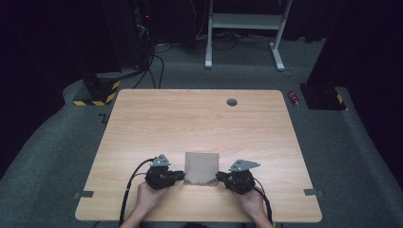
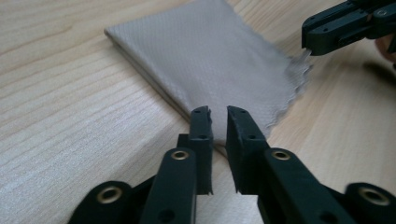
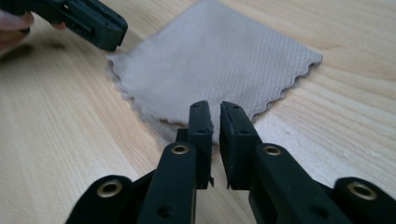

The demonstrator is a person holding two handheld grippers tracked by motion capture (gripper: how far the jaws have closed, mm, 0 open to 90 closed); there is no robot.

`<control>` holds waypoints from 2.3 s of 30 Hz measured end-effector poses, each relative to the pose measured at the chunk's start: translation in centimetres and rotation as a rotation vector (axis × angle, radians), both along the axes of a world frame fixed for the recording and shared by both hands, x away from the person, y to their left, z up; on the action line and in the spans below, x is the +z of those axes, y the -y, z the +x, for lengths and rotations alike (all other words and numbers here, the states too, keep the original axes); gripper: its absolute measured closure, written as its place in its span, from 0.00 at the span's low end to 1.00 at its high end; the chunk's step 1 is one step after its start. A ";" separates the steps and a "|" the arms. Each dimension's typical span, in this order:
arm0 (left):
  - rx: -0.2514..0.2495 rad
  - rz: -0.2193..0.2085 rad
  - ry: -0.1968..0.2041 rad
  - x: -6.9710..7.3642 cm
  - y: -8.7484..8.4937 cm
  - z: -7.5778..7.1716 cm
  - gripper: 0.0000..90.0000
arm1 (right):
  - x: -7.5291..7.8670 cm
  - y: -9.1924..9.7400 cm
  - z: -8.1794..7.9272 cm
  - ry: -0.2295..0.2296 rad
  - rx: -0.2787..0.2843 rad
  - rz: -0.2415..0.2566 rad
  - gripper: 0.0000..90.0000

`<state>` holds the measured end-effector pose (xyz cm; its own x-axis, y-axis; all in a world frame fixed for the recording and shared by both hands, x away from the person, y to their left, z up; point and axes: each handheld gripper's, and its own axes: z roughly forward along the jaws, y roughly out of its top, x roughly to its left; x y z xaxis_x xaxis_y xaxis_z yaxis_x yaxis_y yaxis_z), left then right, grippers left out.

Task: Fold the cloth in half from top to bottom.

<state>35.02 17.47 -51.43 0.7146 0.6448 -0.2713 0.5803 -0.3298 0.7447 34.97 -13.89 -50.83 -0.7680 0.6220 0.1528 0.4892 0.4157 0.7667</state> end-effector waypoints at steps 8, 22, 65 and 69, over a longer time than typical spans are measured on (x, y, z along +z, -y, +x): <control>0.035 0.001 0.013 0.6 0.8 0.5 0.80 | 0.6 -0.8 0.4 0.006 -0.016 0.002 0.88; 0.020 0.142 0.035 -0.2 1.8 -0.7 0.70 | -0.1 -1.9 -0.4 0.015 -0.012 -0.086 0.82; 0.184 0.199 0.040 -0.1 3.6 7.7 0.72 | -1.0 -2.9 8.4 -0.031 -0.190 -0.115 0.92; 0.162 0.168 0.014 -0.2 3.2 8.0 0.90 | -0.6 -3.1 8.7 -0.013 -0.172 -0.148 0.98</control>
